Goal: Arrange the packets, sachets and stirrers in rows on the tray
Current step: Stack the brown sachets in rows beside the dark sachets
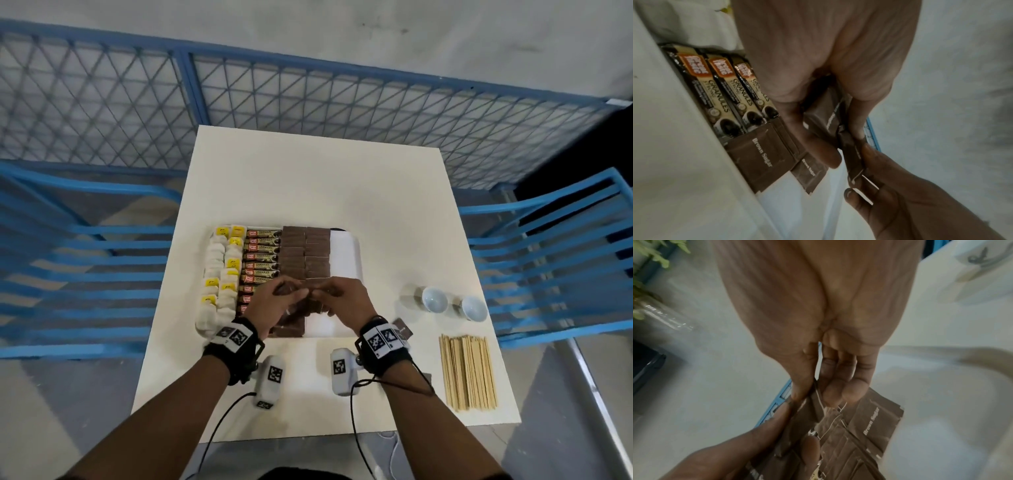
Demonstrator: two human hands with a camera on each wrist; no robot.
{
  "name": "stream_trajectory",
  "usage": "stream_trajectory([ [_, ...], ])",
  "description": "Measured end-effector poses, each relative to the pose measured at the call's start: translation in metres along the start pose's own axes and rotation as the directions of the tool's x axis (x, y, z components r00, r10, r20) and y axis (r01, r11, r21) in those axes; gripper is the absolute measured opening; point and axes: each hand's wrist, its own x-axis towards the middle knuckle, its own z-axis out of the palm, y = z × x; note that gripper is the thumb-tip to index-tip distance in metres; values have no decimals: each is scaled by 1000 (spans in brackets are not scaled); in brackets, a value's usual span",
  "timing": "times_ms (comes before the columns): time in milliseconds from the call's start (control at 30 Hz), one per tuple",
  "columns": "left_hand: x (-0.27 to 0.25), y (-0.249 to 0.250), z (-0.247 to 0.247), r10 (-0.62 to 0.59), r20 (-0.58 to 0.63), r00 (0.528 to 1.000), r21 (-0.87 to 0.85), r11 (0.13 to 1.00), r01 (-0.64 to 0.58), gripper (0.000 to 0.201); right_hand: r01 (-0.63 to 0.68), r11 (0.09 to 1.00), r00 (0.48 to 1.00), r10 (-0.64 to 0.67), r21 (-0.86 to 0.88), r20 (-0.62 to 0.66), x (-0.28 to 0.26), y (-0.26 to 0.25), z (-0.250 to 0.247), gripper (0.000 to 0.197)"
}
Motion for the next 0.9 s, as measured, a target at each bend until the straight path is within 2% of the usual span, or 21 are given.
stream_trajectory([
  [67, 0, -2, 1, 86, -41, 995, 87, 993, -82, 7, -9, 998, 1000, 10, 56, -26, 0, -1, -1, 7],
  [167, 1, -3, 6, 141, -92, 986, 112, 985, -131, 4, -14, 995, 998, 21, 103, -64, 4, 0, -7, 8],
  [300, 3, -11, 17, 145, -159, 976, 130, 984, -125, 2, -55, 996, 998, 52, 70, 38, 4, 9, -14, 15],
  [367, 1, -13, 20, 126, -175, 976, 119, 987, -106, 2, -31, 1000, 998, 31, 3, 58, 5, 13, -13, 9],
  [433, -1, -15, 21, 52, -211, 976, 44, 998, -44, 2, -25, 998, 1000, 26, -59, 3, 9, 22, -15, 8],
  [533, -9, -17, 13, -131, -194, 972, -263, 962, 78, 8, -88, 986, 995, 81, -144, -54, 14, 43, -18, 9],
  [600, -13, -16, 4, -184, -186, 965, -354, 929, 109, 13, -112, 965, 993, 103, -239, -50, 9, 50, -13, 13],
  [733, -18, -17, -8, -218, -162, 962, -386, 911, 141, 39, -154, 946, 987, 134, -285, -91, 4, 57, 4, 14],
  [900, -25, -17, -17, -191, -98, 977, -357, 923, 145, 45, -200, 947, 972, 159, -252, -174, 4, 55, 15, 21],
])
